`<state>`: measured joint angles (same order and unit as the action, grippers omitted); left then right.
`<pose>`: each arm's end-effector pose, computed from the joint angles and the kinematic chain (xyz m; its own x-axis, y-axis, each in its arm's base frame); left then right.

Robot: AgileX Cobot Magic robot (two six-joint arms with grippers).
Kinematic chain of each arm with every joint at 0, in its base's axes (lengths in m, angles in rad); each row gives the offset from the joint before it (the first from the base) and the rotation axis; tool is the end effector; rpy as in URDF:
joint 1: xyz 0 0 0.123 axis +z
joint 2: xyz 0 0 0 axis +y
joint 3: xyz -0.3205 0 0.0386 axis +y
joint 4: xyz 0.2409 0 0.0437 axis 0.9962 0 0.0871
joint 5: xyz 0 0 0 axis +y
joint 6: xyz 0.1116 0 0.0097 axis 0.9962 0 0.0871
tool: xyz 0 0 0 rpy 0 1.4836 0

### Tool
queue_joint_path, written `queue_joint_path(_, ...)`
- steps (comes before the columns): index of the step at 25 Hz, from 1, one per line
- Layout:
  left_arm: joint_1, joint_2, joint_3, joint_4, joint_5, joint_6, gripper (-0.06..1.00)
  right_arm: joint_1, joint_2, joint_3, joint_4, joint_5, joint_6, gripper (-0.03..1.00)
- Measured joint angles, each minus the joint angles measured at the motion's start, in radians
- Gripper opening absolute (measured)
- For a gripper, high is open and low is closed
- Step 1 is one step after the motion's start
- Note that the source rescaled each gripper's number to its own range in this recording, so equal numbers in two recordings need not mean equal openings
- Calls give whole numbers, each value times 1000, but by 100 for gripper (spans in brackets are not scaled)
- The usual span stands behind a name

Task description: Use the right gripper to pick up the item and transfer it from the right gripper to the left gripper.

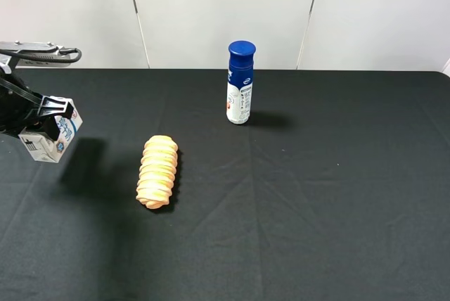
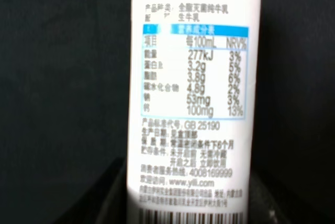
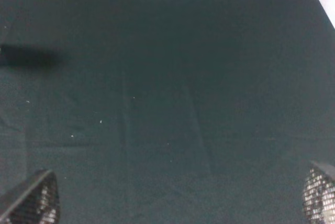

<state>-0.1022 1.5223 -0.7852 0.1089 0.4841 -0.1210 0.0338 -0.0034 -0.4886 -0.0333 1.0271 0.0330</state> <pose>0.2774 -0.0227 0.2142 -0.9021 0.0679 -0.4262 0.0584 0.9977 0.0353 -0.0279 -0.0041 0.2643 -0.4327 0.0011 -0.9015 -0.0013 1.0000 0.0019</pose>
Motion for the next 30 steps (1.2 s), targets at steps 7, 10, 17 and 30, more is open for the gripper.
queue_joint_path(7, 0, 0, 0, 17, -19, 0, 13, 0, 0, 0, 0, 0, 0, 100)
queue_joint_path(10, 0, 0, 0, 19, -34, -3, 72, 0, 0, 0, 0, 0, 0, 100)
queue_joint_path(17, 0, 0, 0, 19, -34, -3, 99, 0, 0, 0, 0, 0, 0, 100)
queue_joint_path(30, 0, -69, -179, 19, 198, -1, 100, 0, 0, 0, 0, 0, 0, 100)
